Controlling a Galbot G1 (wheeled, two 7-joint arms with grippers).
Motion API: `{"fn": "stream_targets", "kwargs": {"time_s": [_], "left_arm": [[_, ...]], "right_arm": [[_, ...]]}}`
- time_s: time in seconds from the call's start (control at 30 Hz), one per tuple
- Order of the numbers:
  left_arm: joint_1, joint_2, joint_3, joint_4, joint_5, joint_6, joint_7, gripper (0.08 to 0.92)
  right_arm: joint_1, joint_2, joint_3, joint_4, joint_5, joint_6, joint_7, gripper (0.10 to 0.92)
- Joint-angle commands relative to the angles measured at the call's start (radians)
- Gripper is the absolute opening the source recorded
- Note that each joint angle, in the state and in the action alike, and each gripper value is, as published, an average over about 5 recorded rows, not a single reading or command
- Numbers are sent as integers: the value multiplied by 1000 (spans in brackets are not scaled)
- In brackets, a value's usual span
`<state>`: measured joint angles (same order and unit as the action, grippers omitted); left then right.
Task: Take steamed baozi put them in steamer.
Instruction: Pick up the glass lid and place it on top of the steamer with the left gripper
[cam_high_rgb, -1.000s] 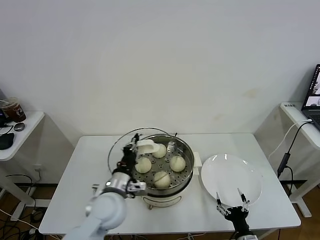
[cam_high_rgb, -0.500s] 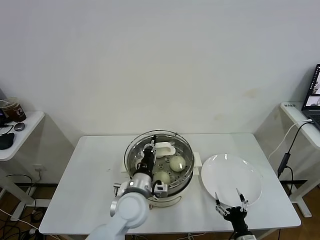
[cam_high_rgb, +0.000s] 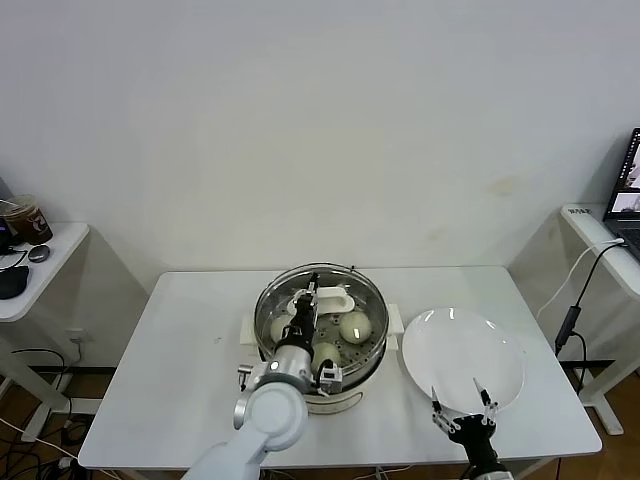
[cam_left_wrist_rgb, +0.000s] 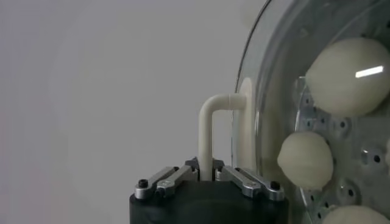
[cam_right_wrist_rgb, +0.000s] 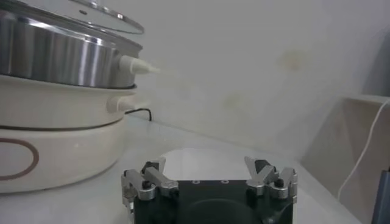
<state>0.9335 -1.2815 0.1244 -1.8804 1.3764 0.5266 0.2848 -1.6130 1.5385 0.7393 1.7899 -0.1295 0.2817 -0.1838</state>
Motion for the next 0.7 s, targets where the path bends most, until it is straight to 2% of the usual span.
{"fn": "stream_targets", "kwargs": {"time_s": [0.03, 0.7], "left_arm": [[-1, -11, -5, 35, 16, -5, -10, 173], [7, -16, -2, 44, -16, -9, -14, 173]], "right_arm": [[0, 5, -3, -2, -2, 2, -1, 823], [-8, 4, -4, 5, -5, 5, -4, 823]]}}
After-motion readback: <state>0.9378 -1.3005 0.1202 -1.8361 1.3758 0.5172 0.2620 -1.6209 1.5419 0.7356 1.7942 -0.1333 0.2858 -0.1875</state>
